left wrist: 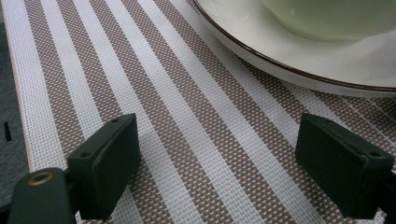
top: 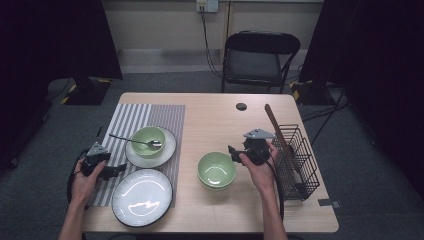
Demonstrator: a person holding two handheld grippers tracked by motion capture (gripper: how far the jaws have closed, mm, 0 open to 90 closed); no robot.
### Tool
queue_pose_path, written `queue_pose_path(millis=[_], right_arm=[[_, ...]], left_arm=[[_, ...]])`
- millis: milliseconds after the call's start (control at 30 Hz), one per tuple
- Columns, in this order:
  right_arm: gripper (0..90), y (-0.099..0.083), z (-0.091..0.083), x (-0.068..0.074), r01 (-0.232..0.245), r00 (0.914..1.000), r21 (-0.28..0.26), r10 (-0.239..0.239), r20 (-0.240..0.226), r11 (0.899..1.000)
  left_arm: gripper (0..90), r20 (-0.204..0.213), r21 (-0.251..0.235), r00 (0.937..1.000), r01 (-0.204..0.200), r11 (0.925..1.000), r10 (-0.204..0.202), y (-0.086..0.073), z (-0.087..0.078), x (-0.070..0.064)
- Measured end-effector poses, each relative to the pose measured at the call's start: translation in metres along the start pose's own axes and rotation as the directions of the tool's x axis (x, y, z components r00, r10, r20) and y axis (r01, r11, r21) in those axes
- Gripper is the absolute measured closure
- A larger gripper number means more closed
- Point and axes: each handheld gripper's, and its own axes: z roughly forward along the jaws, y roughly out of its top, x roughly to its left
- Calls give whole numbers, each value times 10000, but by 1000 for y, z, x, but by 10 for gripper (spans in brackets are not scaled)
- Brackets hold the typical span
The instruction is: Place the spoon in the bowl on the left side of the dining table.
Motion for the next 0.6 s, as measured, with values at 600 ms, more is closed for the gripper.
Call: queue_pose_path(millis=[600], right_arm=[[221,28,-19,8,46,9927,-549,-112,-1204,9985]], left_arm=[[130,-21,8,10000,25,10000,-25,0,0,0]])
